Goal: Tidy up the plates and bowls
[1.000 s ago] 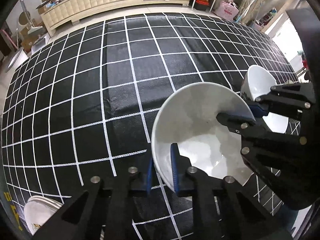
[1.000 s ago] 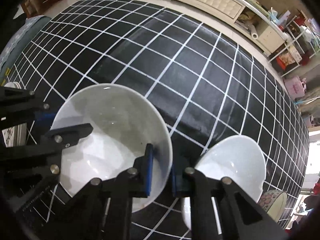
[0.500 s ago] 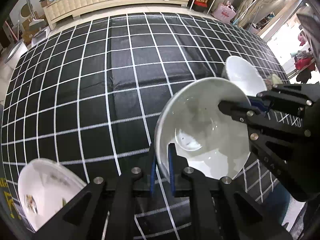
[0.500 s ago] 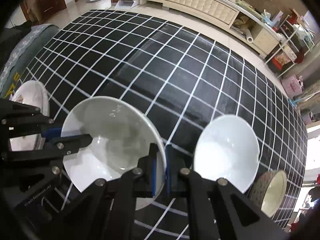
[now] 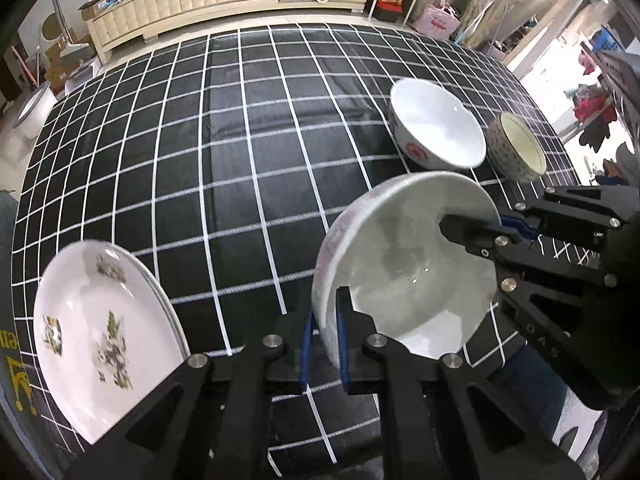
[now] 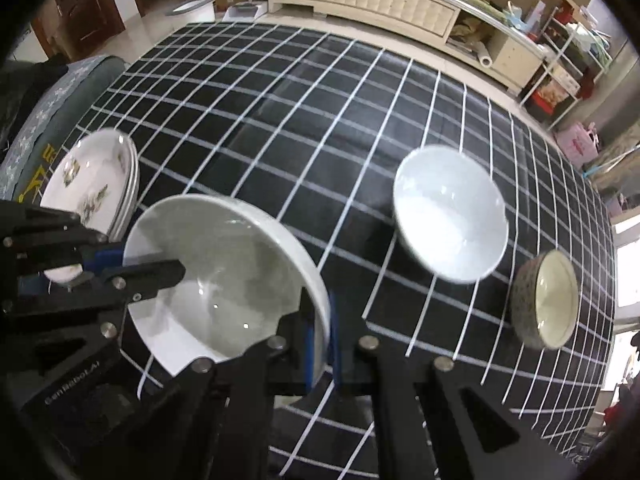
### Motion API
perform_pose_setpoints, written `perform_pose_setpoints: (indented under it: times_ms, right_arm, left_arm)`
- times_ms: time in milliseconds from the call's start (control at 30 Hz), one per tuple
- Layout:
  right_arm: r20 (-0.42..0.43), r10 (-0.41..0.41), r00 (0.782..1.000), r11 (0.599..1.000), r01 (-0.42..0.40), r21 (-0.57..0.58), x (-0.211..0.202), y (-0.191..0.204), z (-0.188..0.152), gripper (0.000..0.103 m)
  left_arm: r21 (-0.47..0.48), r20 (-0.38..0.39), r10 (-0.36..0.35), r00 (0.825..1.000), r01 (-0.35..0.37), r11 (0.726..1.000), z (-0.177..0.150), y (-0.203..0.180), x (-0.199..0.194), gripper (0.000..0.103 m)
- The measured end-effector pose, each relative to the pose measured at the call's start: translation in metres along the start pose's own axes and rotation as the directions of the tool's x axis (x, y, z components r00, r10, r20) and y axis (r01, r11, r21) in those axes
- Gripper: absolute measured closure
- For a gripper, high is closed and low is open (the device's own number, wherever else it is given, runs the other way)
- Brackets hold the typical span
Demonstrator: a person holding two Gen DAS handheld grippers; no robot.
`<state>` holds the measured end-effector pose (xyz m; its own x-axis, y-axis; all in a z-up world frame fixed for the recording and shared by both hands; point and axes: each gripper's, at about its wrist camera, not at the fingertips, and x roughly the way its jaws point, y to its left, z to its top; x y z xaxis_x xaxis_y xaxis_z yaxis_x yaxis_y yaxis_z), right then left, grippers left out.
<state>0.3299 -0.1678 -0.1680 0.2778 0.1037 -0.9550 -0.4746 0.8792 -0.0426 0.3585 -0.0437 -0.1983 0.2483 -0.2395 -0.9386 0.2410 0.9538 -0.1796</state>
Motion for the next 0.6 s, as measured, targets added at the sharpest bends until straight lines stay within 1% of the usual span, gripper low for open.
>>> perform_pose_setpoints:
  times_ms: [100, 200, 267, 400, 600]
  right_arm:
    - [-0.01, 0.017, 1.0, 1.0, -0.017, 0.008, 0.004, 0.004, -0.01, 0.095]
    - [-0.017, 0.009, 1.0, 1.0, -0.009, 0.014, 0.012, 0.008, -0.017, 0.095]
    - [-0.029, 0.02, 0.999, 0.999, -0.019, 0.036, 0.02, 0.007, -0.02, 0.095]
    - [-0.033, 0.035, 0.999, 0.998, -0.033, 0.061, 0.028, 0.004, -0.023, 0.095]
    - [-0.04, 0.077, 0.996, 0.992, -0.073, 0.107, 0.035, -0.007, -0.017, 0.094]
  left_arm:
    - [-0.015, -0.021, 0.006, 1.0, -0.006, 1.0, -0.007, -0.001, 0.006, 0.094]
    - [-0.005, -0.041, 0.018, 0.999, -0.018, 1.0, -0.014, -0.002, 0.013, 0.095]
    - [-0.001, -0.049, 0.019, 0.999, -0.019, 1.0, -0.018, -0.003, 0.019, 0.095]
    - [0.005, -0.043, 0.023, 0.999, -0.023, 1.0, -0.019, -0.002, 0.023, 0.097]
    - [0.013, -0.035, 0.03, 0.999, -0.03, 0.999, -0.011, 0.0, 0.027, 0.097]
